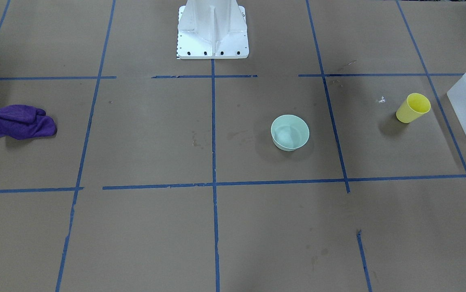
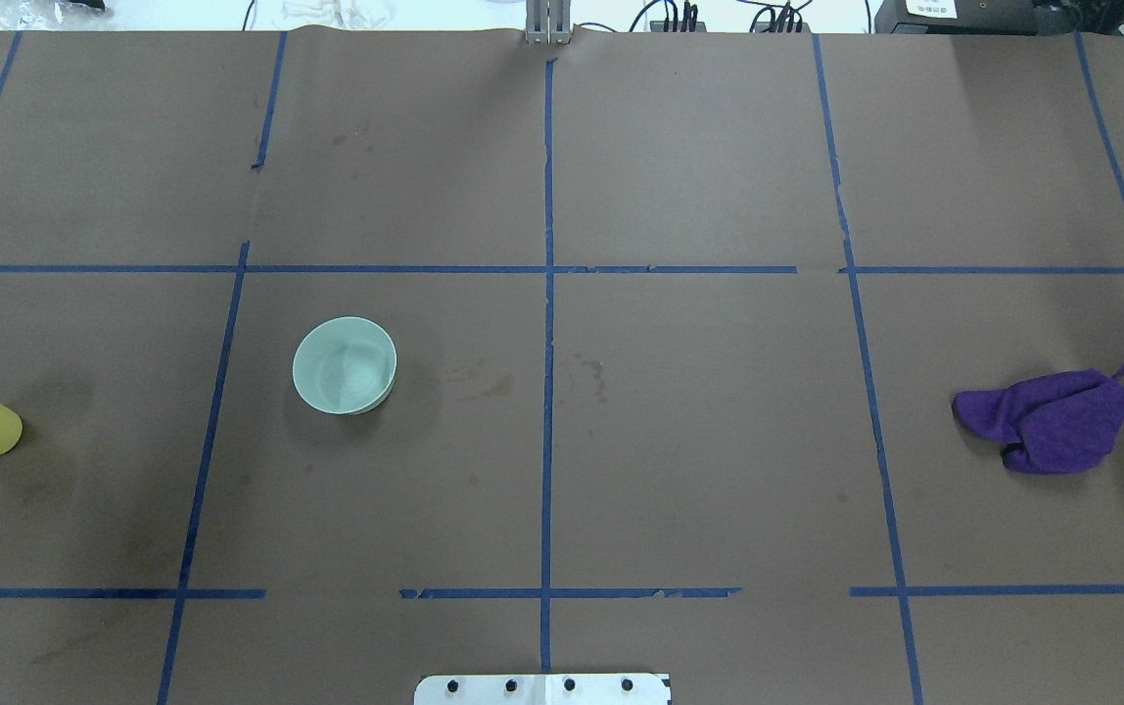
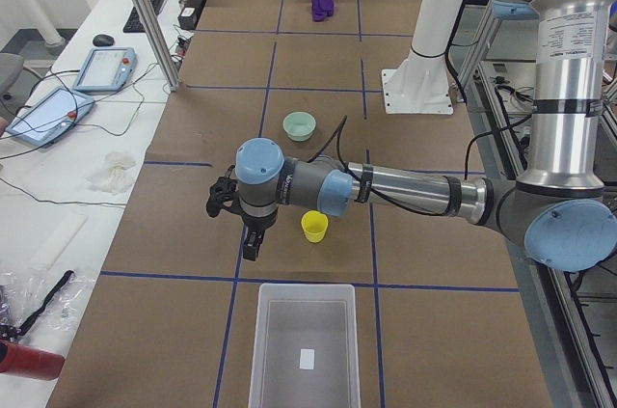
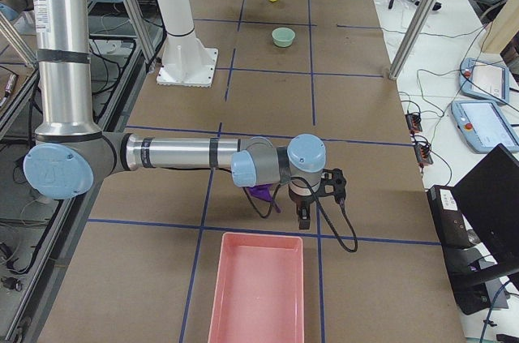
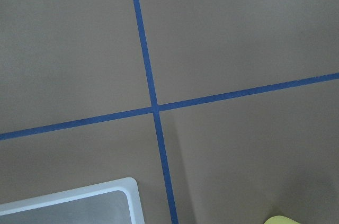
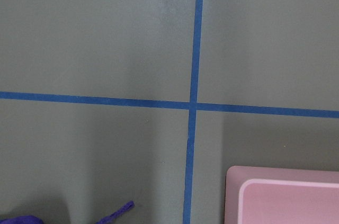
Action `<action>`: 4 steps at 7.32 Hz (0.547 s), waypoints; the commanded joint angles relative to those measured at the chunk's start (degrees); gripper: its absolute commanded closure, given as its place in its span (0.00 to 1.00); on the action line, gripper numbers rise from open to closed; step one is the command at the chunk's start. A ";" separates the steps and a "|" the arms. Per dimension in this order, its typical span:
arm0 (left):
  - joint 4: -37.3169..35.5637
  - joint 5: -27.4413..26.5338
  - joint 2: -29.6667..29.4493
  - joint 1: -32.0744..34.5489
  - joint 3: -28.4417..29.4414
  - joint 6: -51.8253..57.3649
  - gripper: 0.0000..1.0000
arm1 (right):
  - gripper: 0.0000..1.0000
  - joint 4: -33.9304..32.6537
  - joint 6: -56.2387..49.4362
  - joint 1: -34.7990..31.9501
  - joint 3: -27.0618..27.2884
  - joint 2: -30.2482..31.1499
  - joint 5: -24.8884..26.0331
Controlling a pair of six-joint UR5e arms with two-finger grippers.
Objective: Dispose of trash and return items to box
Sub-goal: 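Reach the left gripper down to the yellow cup and grasp it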
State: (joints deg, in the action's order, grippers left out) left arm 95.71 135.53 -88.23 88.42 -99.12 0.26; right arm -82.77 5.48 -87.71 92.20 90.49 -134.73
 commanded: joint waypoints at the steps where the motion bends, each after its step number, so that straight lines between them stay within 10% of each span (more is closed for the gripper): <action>1: -2.61 0.35 0.16 0.17 -3.94 0.35 0.00 | 0.00 -0.90 0.05 0.00 0.44 0.12 -0.79; 4: -4.48 0.26 0.78 -0.17 -3.54 -0.08 0.00 | 0.00 -0.81 0.14 0.26 1.40 0.48 -2.64</action>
State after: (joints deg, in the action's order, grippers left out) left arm 91.51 135.45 -87.73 88.38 -102.83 0.49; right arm -83.64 5.59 -87.65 93.28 90.90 -136.61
